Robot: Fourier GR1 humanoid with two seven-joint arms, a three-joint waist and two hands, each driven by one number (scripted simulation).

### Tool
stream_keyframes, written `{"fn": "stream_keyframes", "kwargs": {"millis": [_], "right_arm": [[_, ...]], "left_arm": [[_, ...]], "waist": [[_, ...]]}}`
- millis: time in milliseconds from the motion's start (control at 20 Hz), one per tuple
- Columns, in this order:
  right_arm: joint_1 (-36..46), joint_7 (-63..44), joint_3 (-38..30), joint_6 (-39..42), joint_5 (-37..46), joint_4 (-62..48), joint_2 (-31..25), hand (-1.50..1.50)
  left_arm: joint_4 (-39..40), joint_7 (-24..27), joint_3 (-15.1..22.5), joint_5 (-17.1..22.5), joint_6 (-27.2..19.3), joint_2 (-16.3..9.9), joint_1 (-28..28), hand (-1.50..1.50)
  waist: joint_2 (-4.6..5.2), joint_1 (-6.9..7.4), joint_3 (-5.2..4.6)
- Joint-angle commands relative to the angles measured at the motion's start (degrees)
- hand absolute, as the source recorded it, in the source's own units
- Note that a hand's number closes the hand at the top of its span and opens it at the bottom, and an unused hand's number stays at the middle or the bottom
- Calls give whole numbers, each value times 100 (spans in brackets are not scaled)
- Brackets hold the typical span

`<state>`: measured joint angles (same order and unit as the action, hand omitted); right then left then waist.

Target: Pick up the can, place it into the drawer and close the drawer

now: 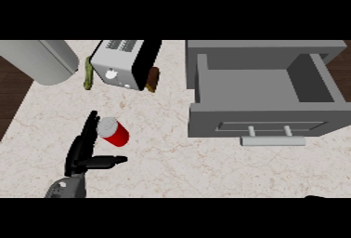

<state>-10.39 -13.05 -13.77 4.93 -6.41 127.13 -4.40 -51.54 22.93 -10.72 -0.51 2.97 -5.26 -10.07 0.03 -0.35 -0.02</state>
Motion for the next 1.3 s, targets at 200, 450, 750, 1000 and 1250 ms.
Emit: {"fn": "stream_keyframes", "kwargs": {"millis": [200, 450, 750, 1000, 1250], "right_arm": [[-127, -174, -318, 203, -240, 221, -37, -150], [-38, -117, -308, 233, -176, 67, -1, -150], [263, -51, -143, 18, 93, -121, 121, -150], [612, -490, -95, -63, 140, -13, -45, -150], [326, -579, -455, 101, -244, 390, -157, -150]], "left_arm": [[1704, 793, -232, 60, 90, -257, -827, -150], [1833, 851, -210, 103, 66, -282, -1119, -150], [2741, 1301, -85, -108, 379, -223, -1596, -150], [3625, 1808, -246, -92, 634, -219, -2148, 150], [3562, 1901, -167, -84, 969, -180, -2160, 150]], "waist": [[1, -14, 0], [-4, 3, 2], [4, -7, 1], [33, -59, -8], [13, -49, -3]]}}
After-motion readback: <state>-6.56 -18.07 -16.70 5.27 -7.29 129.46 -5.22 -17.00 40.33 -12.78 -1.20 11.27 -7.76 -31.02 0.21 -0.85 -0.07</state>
